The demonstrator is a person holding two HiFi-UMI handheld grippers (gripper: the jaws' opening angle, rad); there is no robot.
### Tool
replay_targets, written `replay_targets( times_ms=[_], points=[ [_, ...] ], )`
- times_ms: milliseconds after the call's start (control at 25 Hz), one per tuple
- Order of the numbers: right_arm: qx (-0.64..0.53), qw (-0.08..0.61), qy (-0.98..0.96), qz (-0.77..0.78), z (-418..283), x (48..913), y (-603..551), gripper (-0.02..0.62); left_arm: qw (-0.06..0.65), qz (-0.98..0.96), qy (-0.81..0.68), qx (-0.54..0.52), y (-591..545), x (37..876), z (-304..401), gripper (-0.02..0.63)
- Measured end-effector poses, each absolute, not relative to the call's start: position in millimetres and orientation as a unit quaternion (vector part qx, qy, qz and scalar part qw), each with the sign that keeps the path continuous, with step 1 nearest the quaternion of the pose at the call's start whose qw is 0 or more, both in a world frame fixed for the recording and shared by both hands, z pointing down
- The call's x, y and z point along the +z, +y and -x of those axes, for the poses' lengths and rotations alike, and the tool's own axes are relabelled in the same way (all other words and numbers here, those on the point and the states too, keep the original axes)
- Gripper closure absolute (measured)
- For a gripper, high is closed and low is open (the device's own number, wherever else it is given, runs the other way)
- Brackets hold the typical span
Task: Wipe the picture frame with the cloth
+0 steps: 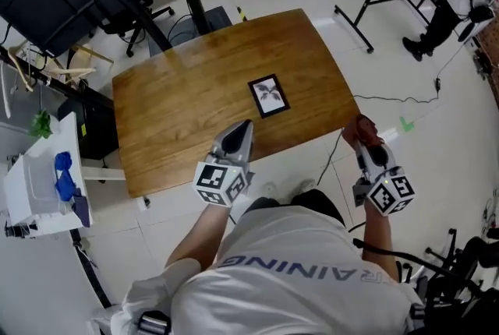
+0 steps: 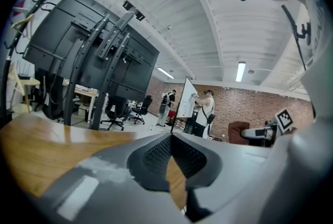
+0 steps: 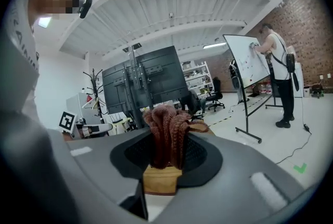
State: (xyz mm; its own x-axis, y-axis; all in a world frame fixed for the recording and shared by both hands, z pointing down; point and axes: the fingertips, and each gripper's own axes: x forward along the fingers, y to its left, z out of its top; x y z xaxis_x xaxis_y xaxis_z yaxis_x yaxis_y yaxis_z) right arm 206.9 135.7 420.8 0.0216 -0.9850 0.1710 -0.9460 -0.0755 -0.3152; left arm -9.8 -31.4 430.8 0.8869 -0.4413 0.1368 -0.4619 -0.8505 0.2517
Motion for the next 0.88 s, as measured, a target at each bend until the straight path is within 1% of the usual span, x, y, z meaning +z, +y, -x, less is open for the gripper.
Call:
replay_targets(
  times_ms=[160,400,680,880],
  points=[
    [-0.179,0.038,0.718,0.671,-201.8,416.8,78.9,0.479,0.159,-0.946,-0.282,0.034,-55.1,437.7,28.8,0.600],
    [-0.182,0.030,0.785,0.591,-195.5,418.4,-10.9,0.479,0.164,-0.921,-0.353,0.029,-89.2,441.3,40.0,0.600],
    [-0.202,0.034,0.833,0.514,-227.0,424.8,-81.4,0.479,0.170,-0.895,-0.410,0.051,-121.7,451.5,2.8,0.600],
    [-0.238,0.014,0.841,0.485,-244.4,449.4,-117.4,0.479,0.190,-0.882,-0.425,0.070,-128.2,467.2,-18.3,0.600]
  ],
)
